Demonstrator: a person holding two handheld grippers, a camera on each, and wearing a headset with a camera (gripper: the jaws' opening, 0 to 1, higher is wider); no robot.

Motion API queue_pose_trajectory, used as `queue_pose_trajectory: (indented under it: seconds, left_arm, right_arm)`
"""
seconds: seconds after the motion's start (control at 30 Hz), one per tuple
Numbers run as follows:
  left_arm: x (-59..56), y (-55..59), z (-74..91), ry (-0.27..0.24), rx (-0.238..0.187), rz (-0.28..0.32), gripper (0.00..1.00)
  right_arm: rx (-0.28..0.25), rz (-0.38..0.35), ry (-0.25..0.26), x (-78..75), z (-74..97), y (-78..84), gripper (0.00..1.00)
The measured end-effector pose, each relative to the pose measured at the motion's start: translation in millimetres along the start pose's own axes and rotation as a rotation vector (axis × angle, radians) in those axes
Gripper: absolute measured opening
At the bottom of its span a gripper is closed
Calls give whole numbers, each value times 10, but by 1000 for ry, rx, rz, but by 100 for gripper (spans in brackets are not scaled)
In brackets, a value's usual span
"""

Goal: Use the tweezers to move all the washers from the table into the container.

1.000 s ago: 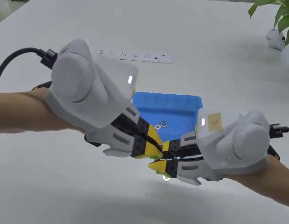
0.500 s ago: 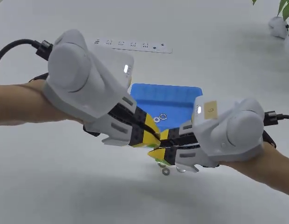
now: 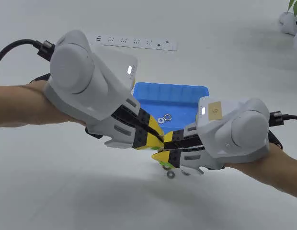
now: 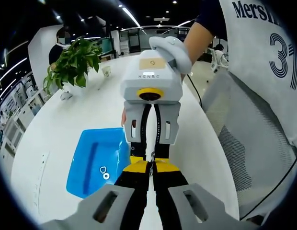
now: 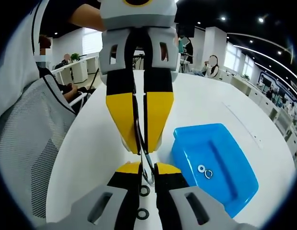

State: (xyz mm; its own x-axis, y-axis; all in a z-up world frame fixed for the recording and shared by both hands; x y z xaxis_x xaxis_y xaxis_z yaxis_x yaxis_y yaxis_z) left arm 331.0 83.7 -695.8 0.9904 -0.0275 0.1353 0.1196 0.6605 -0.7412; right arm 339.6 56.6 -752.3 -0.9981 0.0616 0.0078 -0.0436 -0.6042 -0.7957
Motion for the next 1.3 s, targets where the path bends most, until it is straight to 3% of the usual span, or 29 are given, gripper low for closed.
queue_pose_trajectory:
  seconds: [0.3,0.53,0.8,1.3]
  left_arm:
    - [7,-4,-6,14,1,31,7]
    - [60,29,-20,5,4,45,7]
    - [30,28,-19,11,4,49,7]
    - [-6,-153,89,-1,-14,12,7]
  right_arm:
    - [0,-47,-5,-1,-3,14,11]
    - [18,-26,8,-24,-22,11,9]
    - [26,-4,1,1,-21,10,9]
    - [7,14,13,42,139,-123,9]
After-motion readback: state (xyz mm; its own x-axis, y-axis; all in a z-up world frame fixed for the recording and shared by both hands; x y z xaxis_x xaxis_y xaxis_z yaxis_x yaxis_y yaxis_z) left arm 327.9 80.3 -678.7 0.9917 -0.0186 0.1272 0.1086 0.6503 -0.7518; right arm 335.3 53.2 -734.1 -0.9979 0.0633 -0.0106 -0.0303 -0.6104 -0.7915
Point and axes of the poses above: the centre of the closed fingertips' face, and the gripper's own axes: z roughly backward along the fingers, x roughly to its left, y roughly out of its underside, the point moved 4 cm from there along z, roughly backward along the fingers, and after that the axes turned 5 degrees about -z, right-handed, at the moved point
